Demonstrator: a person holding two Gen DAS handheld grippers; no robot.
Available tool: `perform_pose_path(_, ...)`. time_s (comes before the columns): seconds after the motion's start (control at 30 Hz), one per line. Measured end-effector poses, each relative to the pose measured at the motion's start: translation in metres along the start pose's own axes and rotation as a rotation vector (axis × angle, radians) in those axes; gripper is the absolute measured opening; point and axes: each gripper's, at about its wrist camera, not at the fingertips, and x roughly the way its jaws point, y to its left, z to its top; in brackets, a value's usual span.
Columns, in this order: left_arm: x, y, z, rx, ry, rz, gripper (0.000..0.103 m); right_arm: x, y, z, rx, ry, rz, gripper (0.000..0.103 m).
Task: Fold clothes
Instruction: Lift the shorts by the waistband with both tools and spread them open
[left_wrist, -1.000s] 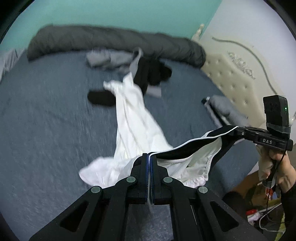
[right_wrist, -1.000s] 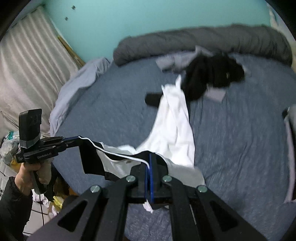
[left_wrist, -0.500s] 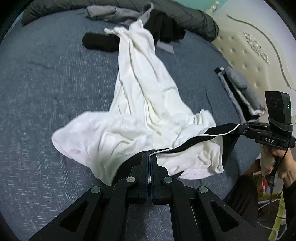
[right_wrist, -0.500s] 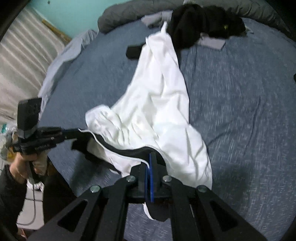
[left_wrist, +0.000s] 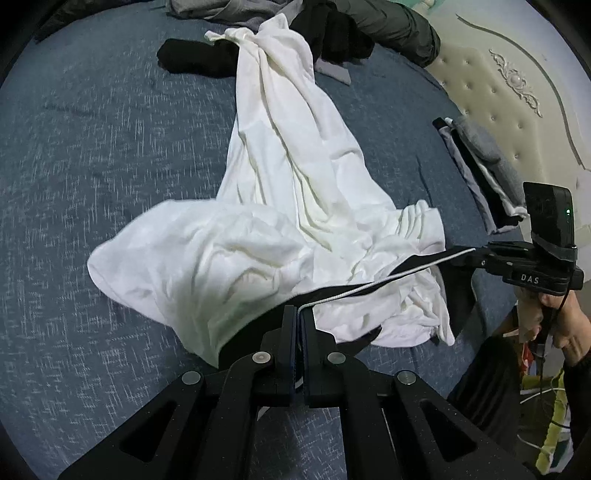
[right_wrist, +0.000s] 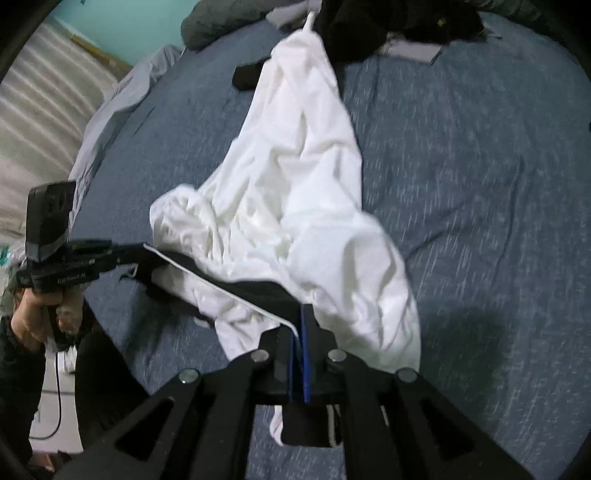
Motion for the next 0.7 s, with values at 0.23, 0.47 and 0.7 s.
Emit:
perform_pose_path(0.23,-0.003,0.003,0.01,0.0,-0.034,0.027,0.013,0.001,-0.001,0.01,0.039,-0.051,0.009,0.01)
perform_pose_path(0.47,0.005,0.009,0.01,-0.005,-0.034,0.032,0.013,0.009,-0.005,0.009,0.079,-0.066,0.057,0.012)
perform_pose_path(0.7,0.004,0.007,0.018,0.001,-0.059,0.009,0.002,0.001,-0.007,0.013,0.07,-0.113,0.076,0.002)
